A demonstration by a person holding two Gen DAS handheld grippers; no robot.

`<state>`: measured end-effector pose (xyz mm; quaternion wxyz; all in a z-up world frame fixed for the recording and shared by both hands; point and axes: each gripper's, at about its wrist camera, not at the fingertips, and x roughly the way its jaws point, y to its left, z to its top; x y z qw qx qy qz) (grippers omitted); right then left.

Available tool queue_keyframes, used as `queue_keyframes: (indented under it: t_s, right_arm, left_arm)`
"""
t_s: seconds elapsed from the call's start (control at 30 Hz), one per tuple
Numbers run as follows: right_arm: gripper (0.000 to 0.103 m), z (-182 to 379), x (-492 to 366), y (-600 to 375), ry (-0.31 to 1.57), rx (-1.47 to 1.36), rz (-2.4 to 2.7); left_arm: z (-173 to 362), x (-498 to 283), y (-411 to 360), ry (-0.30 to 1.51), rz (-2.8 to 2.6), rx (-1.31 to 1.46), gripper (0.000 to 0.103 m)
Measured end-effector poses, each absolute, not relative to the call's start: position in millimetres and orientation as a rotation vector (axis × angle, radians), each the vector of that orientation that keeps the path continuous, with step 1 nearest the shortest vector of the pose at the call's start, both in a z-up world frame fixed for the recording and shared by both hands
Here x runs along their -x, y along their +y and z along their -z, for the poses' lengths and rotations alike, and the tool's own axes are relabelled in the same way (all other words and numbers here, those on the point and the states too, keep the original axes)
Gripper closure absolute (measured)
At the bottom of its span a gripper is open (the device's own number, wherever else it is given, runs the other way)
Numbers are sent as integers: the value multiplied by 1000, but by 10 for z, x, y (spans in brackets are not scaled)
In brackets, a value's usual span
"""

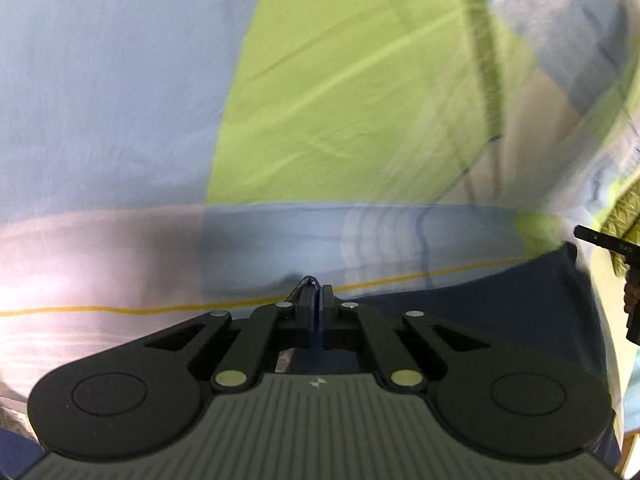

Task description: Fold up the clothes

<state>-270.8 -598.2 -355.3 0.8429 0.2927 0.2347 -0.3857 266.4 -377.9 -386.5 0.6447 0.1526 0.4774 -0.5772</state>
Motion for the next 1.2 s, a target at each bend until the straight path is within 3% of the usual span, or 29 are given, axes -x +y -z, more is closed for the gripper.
queue_keyframes:
  t_s: [0.1,0.23,0.6,0.73,0.8,0.83,1.2]
  right_arm:
    - [98,3650,2659,-6070,552,-652,780]
    - [77,3640,2684,-5899,606,-645,684]
    - [76,3696,2546,-5966,688,-537,566]
    - [76,3673,2438,-5967,725,-399,493]
    - [97,3689,2399,-5948,734,-374,454]
    - [99,3687,2388,-5917,742,-342,453]
    - [101,3273,2724,-5979,474,-569,641]
  left_arm:
    - [3989,-2641,-3775,1099,1298,-359,103]
    - [4011,-2631,-3712,1110,1288,-349,103]
    - [4027,-2608,-3730,1109,1282,-385,103]
    - [4028,-2590,-3718,1100,1281,-390,103]
    - [4018,-2600,-3703,1098,1281,-389,103]
    - [4011,-2598,-3696,1094,1283,-390,103]
    - [3734,-2666,-3640,1039,1313,-244,103]
